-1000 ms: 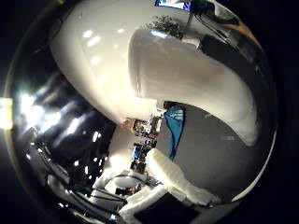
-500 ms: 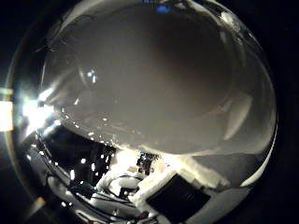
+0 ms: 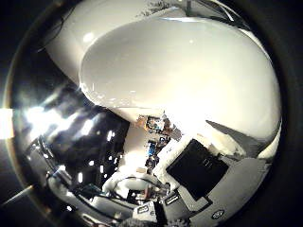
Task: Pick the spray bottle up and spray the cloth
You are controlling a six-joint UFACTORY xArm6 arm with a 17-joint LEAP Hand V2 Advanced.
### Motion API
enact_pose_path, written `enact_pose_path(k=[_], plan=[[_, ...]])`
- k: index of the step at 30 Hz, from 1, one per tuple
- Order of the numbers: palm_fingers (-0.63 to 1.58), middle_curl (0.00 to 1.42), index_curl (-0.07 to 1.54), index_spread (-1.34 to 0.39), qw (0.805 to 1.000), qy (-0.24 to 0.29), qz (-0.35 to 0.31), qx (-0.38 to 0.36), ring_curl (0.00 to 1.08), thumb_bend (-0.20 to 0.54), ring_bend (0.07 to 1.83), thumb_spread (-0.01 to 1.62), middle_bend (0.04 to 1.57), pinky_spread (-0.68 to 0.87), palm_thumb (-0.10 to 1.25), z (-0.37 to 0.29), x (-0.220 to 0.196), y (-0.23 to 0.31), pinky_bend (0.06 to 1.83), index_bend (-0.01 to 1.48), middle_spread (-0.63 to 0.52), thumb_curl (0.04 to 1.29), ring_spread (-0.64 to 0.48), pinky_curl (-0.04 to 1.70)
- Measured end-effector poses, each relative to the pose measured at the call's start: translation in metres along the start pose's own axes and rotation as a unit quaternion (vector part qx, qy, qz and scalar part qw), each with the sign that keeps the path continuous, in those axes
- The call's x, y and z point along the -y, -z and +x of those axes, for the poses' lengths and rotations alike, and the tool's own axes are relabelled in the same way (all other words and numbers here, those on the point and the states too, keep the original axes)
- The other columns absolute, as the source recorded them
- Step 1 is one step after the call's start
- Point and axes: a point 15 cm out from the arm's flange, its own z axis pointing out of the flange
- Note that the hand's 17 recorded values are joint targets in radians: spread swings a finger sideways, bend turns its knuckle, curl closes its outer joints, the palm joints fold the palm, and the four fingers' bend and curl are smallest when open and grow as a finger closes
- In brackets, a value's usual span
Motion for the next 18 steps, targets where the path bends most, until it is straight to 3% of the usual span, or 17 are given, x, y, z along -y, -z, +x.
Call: enact_pose_path(k=[9,18], plan=[[0.63,0.59,0.06,-0.41,1.000,0.009,-0.002,0.001,0.49,-0.018,1.55,1.04,1.29,-0.38,0.75,-0.0044,-0.0014,-0.0033,1.37,0.08,-0.16,0.38,-0.16,0.44],[0.91,0.61,0.11,-0.39,0.999,0.036,0.007,0.001,0.49,-0.012,1.49,0.93,1.28,-0.36,0.95,-0.0043,-0.0011,0.0018,1.36,0.16,-0.16,0.48,-0.19,0.48]])
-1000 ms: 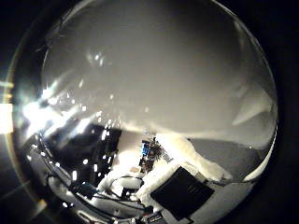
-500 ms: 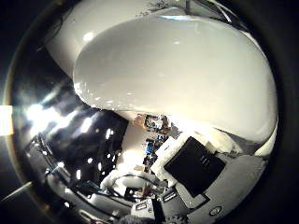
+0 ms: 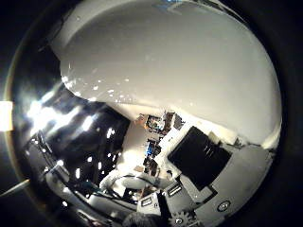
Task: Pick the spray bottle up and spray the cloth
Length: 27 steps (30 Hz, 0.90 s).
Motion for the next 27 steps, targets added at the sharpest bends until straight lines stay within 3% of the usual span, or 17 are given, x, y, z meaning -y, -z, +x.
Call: enact_pose_path(k=[4,6,14,27], plan=[[1.02,0.64,0.19,-0.40,1.000,0.002,0.025,0.015,0.51,-0.019,1.45,0.86,1.26,-0.31,1.00,-0.005,0.005,-0.004,1.35,0.25,-0.18,0.52,-0.19,0.52],[1.01,0.69,0.26,-0.40,0.999,0.001,0.028,0.017,0.54,-0.030,1.45,0.82,1.24,-0.28,0.99,-0.006,0.004,-0.004,1.36,0.39,-0.20,0.53,-0.21,0.56],[1.02,0.89,0.62,-0.24,0.999,0.004,0.048,0.021,0.66,-0.020,1.42,0.80,1.23,-0.21,1.00,-0.011,0.014,-0.002,1.38,1.18,-0.25,0.55,-0.25,0.72],[0.97,1.03,0.68,-0.18,0.998,0.013,0.059,0.017,0.80,-0.012,1.42,0.62,1.30,-0.15,1.10,-0.023,0.023,0.008,1.33,1.32,-0.23,0.75,-0.25,0.99]])
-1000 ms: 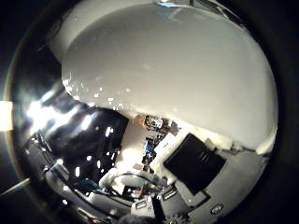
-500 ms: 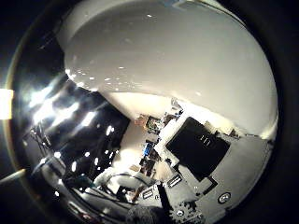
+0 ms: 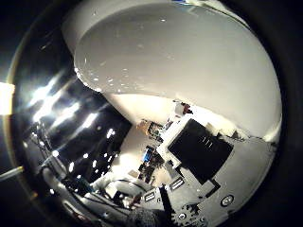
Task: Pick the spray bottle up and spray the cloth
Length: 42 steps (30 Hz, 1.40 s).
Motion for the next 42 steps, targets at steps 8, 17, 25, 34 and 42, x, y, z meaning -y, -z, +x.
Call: enact_pose_path(k=[8,17,25,34,42], plan=[[0.99,1.06,0.69,-0.18,0.996,-0.029,-0.040,0.074,0.86,-0.013,1.43,0.36,1.33,-0.14,1.15,-0.046,-0.011,-0.015,1.19,1.32,-0.21,0.87,-0.24,1.15],[1.02,1.07,0.69,-0.18,0.977,-0.081,-0.125,0.154,0.90,-0.015,1.39,0.22,1.31,-0.14,1.15,-0.113,-0.021,-0.051,1.08,1.30,-0.20,0.94,-0.25,1.28],[1.06,1.09,0.69,-0.18,0.967,-0.092,-0.169,0.169,0.94,-0.015,1.34,0.19,1.28,-0.14,1.15,-0.149,-0.012,-0.063,1.01,1.27,-0.20,0.98,-0.25,1.36],[1.07,1.11,0.69,-0.18,0.945,-0.104,-0.262,0.168,0.96,-0.015,1.32,0.19,1.25,-0.14,1.15,-0.194,-0.012,-0.069,0.97,1.26,-0.20,1.00,-0.26,1.40],[1.08,1.13,0.70,-0.18,0.921,-0.093,-0.370,0.080,0.96,-0.018,1.31,0.19,1.24,-0.15,1.14,-0.200,-0.034,-0.082,0.96,1.25,-0.20,1.00,-0.27,1.43]])
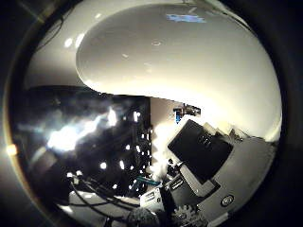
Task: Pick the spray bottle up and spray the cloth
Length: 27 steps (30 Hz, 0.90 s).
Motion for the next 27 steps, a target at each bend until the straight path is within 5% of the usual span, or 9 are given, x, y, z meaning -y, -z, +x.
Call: enact_pose_path(k=[15,27], plan=[[1.08,1.14,0.71,-0.18,0.982,-0.050,-0.171,-0.059,0.97,-0.017,1.30,0.19,1.23,-0.15,1.13,-0.045,0.010,-0.081,0.95,1.24,-0.21,1.00,-0.28,1.45],[1.09,1.14,0.72,-0.19,0.962,-0.125,-0.237,-0.055,0.98,-0.017,1.30,0.17,1.23,-0.16,1.13,-0.018,0.029,-0.145,0.94,1.24,-0.21,1.00,-0.28,1.45]])
